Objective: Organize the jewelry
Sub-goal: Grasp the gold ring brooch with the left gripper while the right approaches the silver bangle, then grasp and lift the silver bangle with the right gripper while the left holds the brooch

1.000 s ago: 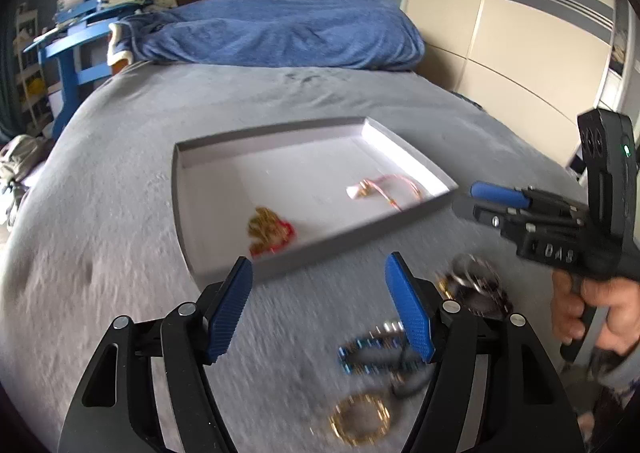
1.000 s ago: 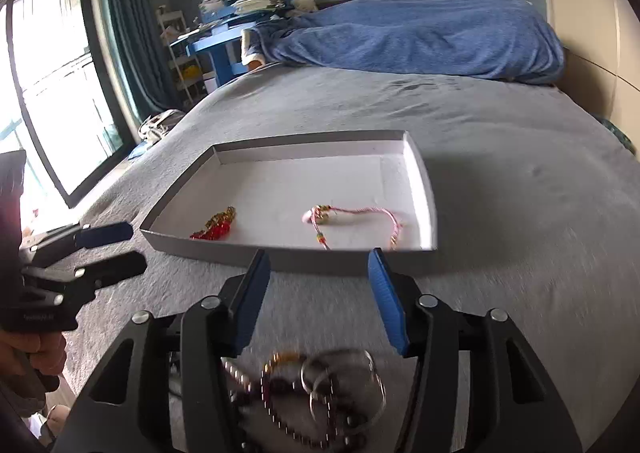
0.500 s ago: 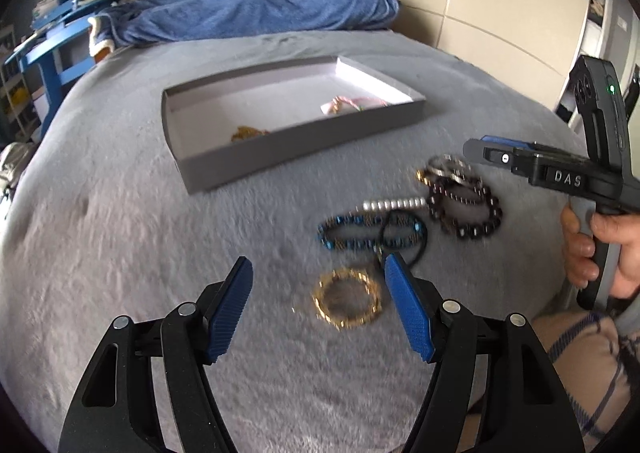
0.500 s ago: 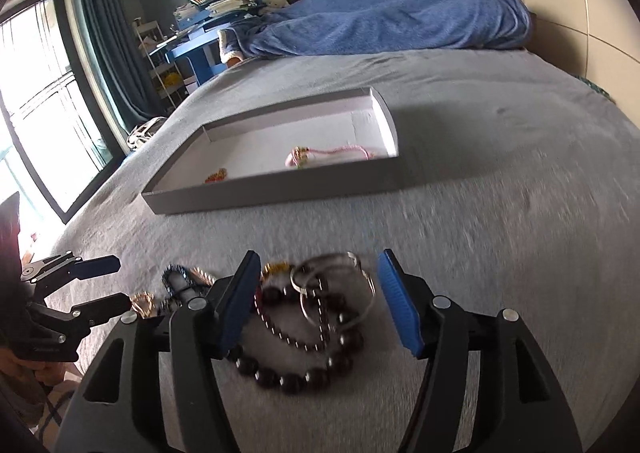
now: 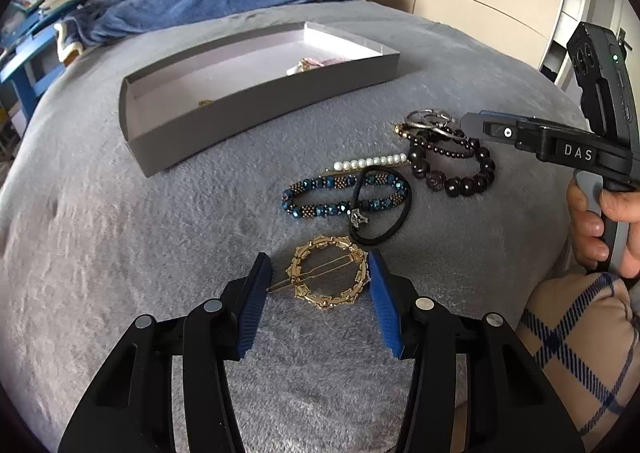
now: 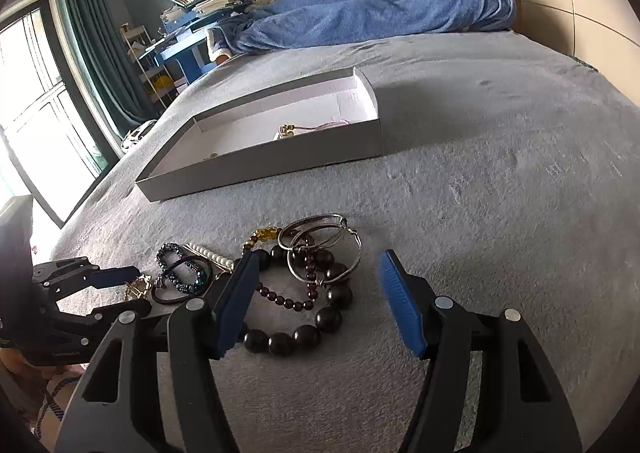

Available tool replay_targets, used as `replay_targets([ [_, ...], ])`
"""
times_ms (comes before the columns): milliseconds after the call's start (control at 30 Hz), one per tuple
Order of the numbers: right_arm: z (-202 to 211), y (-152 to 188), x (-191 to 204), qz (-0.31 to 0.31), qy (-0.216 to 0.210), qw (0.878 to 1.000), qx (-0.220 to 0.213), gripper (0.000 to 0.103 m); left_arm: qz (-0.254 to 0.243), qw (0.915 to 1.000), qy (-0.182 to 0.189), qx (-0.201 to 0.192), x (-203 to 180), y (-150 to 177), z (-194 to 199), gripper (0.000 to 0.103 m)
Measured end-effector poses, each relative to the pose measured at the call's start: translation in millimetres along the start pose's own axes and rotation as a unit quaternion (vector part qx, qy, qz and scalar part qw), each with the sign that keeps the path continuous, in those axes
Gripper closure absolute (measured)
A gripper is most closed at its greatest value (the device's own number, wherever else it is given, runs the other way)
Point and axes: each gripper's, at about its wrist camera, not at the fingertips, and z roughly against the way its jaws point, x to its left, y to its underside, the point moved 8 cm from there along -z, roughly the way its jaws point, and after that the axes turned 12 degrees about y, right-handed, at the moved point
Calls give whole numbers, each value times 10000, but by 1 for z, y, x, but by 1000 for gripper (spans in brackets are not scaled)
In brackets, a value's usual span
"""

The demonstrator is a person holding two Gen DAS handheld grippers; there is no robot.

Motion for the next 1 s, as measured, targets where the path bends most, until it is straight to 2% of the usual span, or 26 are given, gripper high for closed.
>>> replay_targets([
  [200,-6,0,-2,-46,-21,9999,116,40,46,9993,-248,-291,4,-3,11,52],
  [367,-14,-6,-1,36,43,9999,117,40,376,9971,-327,-574,18,-3,21,52],
  [700,-42,-15,18,805,327,9955,385,42,508,9971,-250,-504,21,1,17,52],
  [867,-48,-16,25,939,256,9942,462,53,583,9968,-217,-500,24,2,15,52],
  [1000,-49,-17,26,909,168,9946,466,55,621,9966,-185,-507,25,2,15,52],
])
